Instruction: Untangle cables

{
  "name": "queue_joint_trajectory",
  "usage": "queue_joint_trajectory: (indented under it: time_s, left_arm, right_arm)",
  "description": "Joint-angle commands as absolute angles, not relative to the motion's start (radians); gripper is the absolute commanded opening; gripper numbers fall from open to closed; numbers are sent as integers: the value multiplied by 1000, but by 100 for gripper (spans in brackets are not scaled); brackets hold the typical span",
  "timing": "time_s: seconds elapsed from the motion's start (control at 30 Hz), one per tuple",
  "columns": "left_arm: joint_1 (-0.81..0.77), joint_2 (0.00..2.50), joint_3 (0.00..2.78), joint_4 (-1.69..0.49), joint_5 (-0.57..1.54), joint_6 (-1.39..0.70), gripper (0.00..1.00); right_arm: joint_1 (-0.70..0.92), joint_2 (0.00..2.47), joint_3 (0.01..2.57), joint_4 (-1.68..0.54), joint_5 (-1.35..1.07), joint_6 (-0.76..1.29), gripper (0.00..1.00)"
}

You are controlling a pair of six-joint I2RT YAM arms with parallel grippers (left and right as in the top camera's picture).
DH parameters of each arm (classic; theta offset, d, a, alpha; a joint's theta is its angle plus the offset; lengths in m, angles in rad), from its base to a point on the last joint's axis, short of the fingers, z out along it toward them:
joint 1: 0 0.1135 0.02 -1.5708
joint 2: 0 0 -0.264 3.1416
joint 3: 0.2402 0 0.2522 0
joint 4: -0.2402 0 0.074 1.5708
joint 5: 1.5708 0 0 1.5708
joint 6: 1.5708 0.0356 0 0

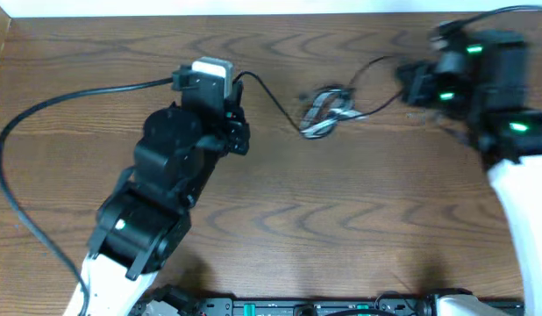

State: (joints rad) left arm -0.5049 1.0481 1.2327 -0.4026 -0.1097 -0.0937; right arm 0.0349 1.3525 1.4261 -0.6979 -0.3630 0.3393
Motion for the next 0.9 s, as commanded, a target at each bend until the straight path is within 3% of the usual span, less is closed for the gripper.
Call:
queue_joint_trajectory:
  time_s: [0.0, 0.2, 0.4, 0.67, 0.87]
  left_arm:
    - [-500, 1136, 1253, -403, -151, -72, 30]
    - [-500, 1316, 1253, -403, -139, -85, 60]
    - [-500, 1357, 1253, -399, -43, -91, 72]
    - [-500, 1275, 1253, -384, -12, -91, 74]
    - [-499, 1183, 1253, -404, -214, -92, 73]
  right_arm:
    - [-103, 1311, 1544, -788, -332, 250, 1]
    - [-215, 1303, 1644, -897, -384, 200, 1]
    - [-183, 1322, 1644, -899, -385, 200, 1]
    - [-17, 1414, 1644, -889, -383, 200, 1]
    - [165, 1523, 1644, -830, -384, 199, 1]
